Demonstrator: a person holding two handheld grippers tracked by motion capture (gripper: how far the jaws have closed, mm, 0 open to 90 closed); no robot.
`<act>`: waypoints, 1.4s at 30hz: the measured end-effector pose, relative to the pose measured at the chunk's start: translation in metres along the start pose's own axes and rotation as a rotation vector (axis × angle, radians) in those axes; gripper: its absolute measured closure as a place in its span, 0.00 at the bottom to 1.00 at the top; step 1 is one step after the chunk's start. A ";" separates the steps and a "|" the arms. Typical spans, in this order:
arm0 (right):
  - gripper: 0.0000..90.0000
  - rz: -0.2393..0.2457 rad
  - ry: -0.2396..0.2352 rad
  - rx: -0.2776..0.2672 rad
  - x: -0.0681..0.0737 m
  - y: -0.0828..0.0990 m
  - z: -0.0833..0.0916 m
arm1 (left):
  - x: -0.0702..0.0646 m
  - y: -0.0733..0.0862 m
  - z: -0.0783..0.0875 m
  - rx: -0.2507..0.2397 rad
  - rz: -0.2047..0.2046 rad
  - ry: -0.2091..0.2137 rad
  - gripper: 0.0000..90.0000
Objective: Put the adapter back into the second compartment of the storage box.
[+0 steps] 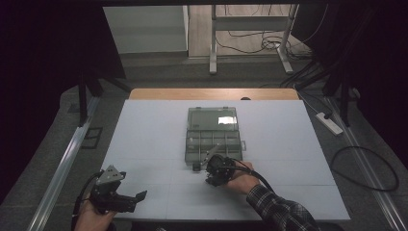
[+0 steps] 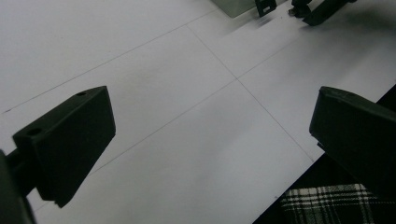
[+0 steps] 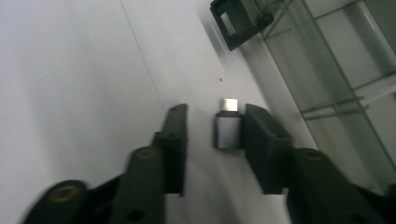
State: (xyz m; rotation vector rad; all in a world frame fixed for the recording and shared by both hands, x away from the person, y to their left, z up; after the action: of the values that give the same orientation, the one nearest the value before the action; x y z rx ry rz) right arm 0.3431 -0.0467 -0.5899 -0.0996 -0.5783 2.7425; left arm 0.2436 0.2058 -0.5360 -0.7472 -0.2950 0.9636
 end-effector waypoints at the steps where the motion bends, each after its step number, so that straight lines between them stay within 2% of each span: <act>1: 0.81 -0.005 -0.004 0.003 -0.001 0.000 0.000 | 0.000 0.000 0.000 0.000 0.000 0.001 0.00; 2: 0.84 -0.002 -0.003 0.003 -0.002 0.000 0.001 | 0.000 0.000 0.000 0.000 0.000 0.000 0.00; 16: 0.84 -0.037 -0.021 -0.018 -0.002 -0.001 0.002 | 0.000 0.000 0.000 0.001 -0.001 0.000 0.00; 29: 0.84 -0.051 -0.056 -0.092 0.000 -0.008 0.019 | 0.000 0.000 0.000 0.001 -0.002 -0.001 0.00; 42: 0.84 -0.052 -0.059 -0.153 -0.003 -0.013 0.040 | 0.000 0.000 -0.001 0.005 -0.006 -0.001 0.00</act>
State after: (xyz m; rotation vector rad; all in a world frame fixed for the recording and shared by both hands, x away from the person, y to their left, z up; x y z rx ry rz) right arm 0.3445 -0.0512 -0.5483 -0.0392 -0.7953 2.6561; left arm 0.2438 0.2051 -0.5364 -0.7412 -0.2952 0.9585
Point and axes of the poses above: each handheld gripper's, and its own axes: z roughly backward along the jaws, y roughly out of its underside, x roughly to its left, the point moved 9 cm from there along -z, roughly forward along the jaws, and after that the axes turned 1 degree about -y, right-handed, at the moved point
